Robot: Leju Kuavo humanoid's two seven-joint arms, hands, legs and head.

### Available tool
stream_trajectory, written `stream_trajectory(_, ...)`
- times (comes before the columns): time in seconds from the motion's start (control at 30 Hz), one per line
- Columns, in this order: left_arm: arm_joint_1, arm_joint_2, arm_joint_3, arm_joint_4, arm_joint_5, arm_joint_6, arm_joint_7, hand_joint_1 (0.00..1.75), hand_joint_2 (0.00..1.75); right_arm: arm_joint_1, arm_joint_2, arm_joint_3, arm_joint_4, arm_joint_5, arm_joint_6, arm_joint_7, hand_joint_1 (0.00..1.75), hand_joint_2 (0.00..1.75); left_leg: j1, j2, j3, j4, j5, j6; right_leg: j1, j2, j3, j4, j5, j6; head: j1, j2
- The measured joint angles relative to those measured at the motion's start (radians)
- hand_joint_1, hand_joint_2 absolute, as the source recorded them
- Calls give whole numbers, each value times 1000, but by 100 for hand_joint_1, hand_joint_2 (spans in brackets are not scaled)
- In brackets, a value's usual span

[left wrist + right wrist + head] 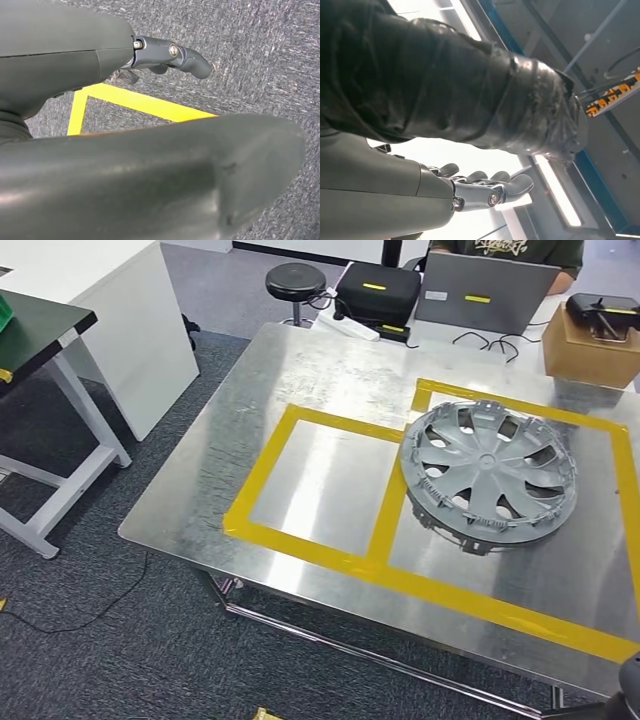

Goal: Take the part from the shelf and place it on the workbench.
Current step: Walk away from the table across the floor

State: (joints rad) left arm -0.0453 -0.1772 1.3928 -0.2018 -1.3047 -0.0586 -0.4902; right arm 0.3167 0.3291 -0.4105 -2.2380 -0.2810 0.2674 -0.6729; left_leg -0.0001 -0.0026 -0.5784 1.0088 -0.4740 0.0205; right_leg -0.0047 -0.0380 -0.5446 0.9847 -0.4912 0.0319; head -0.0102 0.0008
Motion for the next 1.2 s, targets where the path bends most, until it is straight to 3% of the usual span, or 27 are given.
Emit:
stream_trajectory(0.17, -1, -1, -2, 0, -22, 3, 0, 0, 0, 3, 5, 19, -2, 17, 21, 0, 0, 0, 1, 0, 8, -14, 5, 15, -5, 7, -3, 11, -12, 12, 1, 0)
stream_trajectory(0.23, -3, -2, -2, 0, -25, 4, 0, 0, 0, 4, 5, 22, -2, 19, 25, 0, 0, 0, 6, 0, 15, -23, 10, 23, -6, 24, -41, 96, -64, 15, 5, 0)
stream_trajectory(0.3, -5, -1, -3, 0, -26, 4, 0, 0, 0, 8, 5, 23, -1, 20, 29, 0, 0, 0, 5, -1, 16, -23, 11, 25, -7, 34, -106, 234, -128, 17, 9, 0)
stream_trajectory(0.33, -5, -1, -3, 0, -29, 4, 0, 0, 0, 11, 5, 23, -1, 22, 32, 0, 0, 0, 4, -2, 16, -23, 11, 25, -8, 35, -130, 281, -142, 19, 9, 0)
stream_trajectory(0.37, -6, -2, -4, 0, -32, 4, 0, 0, 0, 13, 5, 23, 0, 25, 37, 0, 0, 0, 4, -3, 16, -22, 10, 24, -8, 35, -136, 290, -135, 19, 9, 0)
stream_trajectory(0.4, -6, -2, -5, 0, -35, 5, 0, 0, 0, 15, 5, 23, 0, 27, 41, 0, 0, 0, 5, -5, 17, -22, 9, 23, -9, 36, -122, 257, -108, 19, 9, 0)
stream_trajectory(0.47, -8, -3, -9, 0, -42, 5, 2, 0, 0, 17, 5, 24, 0, 27, 49, 0, 0, 0, 5, -10, 19, -18, 6, 15, -12, 38, -53, 119, -43, 18, 9, 0)
stream_trajectory(0.53, -9, -4, -12, 0, -49, 6, 5, 0, 0, 19, 5, 24, -1, 24, 57, 0, 0, 0, 3, -14, 18, -11, 3, 2, -12, 43, -2, 25, -14, 10, 9, 0)
stream_trajectory(0.67, -10, -6, -15, 0, -59, 7, 11, 0, 0, 29, 7, 25, -2, 31, 62, 0, 0, 0, 7, -15, 11, 2, -4, -20, -7, 42, 3, 14, -4, -16, 7, 0)
stream_trajectory(0.73, -11, -7, -18, 0, -64, 7, 14, 0, 0, 35, 7, 25, 0, 53, 62, 0, 0, 0, 8, -11, -15, 70, -59, -28, -9, 35, -1, 11, 3, -29, 3, 0)
stream_trajectory(0.8, -12, -8, -22, 0, -69, 7, 18, 0, 0, 41, 7, 22, 15, 91, 63, 0, 0, 0, 9, -9, -65, 202, -135, -32, -7, 29, -9, 12, 7, -37, 0, 0)
stream_trajectory(0.83, -11, -9, -24, 0, -70, 7, 20, 0, 0, 44, 7, 20, 29, 109, 64, 0, 0, 0, 9, -9, -82, 256, -158, -33, -5, 27, -14, 12, 9, -39, 0, 0)
stream_trajectory(0.87, -11, -10, -26, 0, -72, 7, 21, 0, 0, 45, 7, 16, 46, 121, 66, 0, 0, 0, 9, -9, -85, 277, -163, -32, -4, 25, -18, 13, 12, -39, 0, 0)
stream_trajectory(0.9, -11, -10, -28, 0, -73, 7, 21, 0, 0, 46, 7, 9, 66, 128, 67, 0, 0, 0, 9, -9, -66, 255, -147, -30, -3, 24, -22, 13, 15, -38, 0, 0)
stream_trajectory(0.97, -12, -10, -29, 0, -77, 6, 21, 0, 0, 45, 7, -8, 102, 131, 68, 0, 0, 0, 8, -6, 17, 115, -91, -23, -3, 22, -26, 15, 19, -34, 0, 0)
stream_trajectory(1.03, -13, -10, -33, 0, -78, 5, 20, 0, 0, 45, 7, -20, 126, 132, 68, 0, 0, 0, 5, -2, 80, -2, -58, -16, -1, 20, -29, 18, 24, -26, 1, 0)
stream_trajectory(1.13, -13, -12, -37, 0, -78, 4, 20, 0, 0, 44, 7, -33, 149, 128, 74, 0, 0, 0, 0, -1, 85, -26, -49, -5, -1, 20, -32, 17, 32, -10, 1, 0)
stream_trajectory(1.2, -13, -14, -38, 0, -80, 3, 20, 0, 0, 43, 7, -51, 172, 120, 88, 0, 0, 0, 3, 0, 81, -33, -35, 9, -4, 26, -44, 36, 10, 1, 3, 0)
